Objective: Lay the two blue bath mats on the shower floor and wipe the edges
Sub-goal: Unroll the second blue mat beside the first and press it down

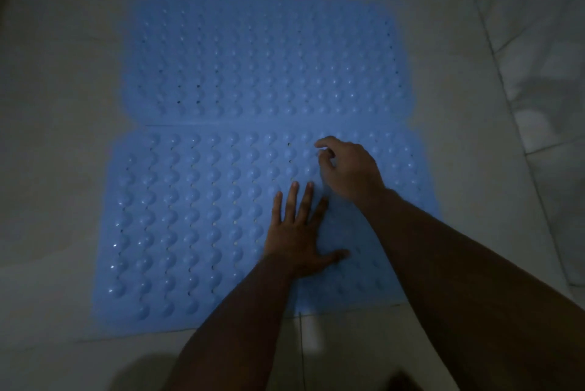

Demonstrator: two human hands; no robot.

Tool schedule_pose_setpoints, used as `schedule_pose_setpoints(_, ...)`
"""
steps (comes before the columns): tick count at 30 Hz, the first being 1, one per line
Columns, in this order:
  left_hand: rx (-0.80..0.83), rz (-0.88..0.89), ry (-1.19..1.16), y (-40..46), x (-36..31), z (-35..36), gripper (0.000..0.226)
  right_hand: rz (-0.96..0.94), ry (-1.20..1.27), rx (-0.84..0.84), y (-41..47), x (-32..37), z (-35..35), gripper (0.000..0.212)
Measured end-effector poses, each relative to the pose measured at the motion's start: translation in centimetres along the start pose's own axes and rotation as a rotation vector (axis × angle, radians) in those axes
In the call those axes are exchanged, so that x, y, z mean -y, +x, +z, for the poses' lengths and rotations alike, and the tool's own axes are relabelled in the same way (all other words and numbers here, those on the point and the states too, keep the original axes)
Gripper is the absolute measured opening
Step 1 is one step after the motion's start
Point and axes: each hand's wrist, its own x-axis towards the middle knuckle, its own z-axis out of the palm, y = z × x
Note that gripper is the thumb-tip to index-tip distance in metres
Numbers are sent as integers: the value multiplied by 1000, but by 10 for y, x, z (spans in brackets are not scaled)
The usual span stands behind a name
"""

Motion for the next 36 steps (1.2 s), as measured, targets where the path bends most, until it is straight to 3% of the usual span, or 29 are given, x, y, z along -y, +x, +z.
schedule_pose_setpoints(2,87,1,-73,2,3,-25,103,53,-27,81,4,12,-20,24)
schedule_pose_setpoints(3,56,0,-98,-1,8,-37,91,78,-36,91,5,20,-27,23)
schedule_pose_setpoints(5,-152,-37,-123,-12,25,-54,62,128,-13,95,2,34,-28,22)
schedule_pose_setpoints(8,-385,-158,-96,-41,63,-56,46,87,-70,71,-26,53,2,39)
schedule_pose_setpoints(10,-413,-236,-47,-56,86,-49,47,-15,-125,30,-59,61,41,51)
schedule_pose_setpoints(15,-375,-330,20,-74,118,-42,53,-88,-313,190,-117,74,118,82)
schedule_pose_setpoints(21,-364,-300,36,-73,131,-43,55,-70,-354,118,-124,80,122,88)
schedule_pose_setpoints(26,-348,-288,46,-68,140,-49,54,-34,-353,191,-117,85,119,99)
schedule_pose_setpoints(29,-347,-261,50,-67,138,-55,54,-43,-324,215,-113,77,111,91)
schedule_pose_setpoints(33,-380,-158,12,-68,130,-50,55,-9,-258,171,-74,93,87,61)
schedule_pose_setpoints(36,-373,-102,-46,-62,117,-38,55,73,-276,332,-25,112,54,40)
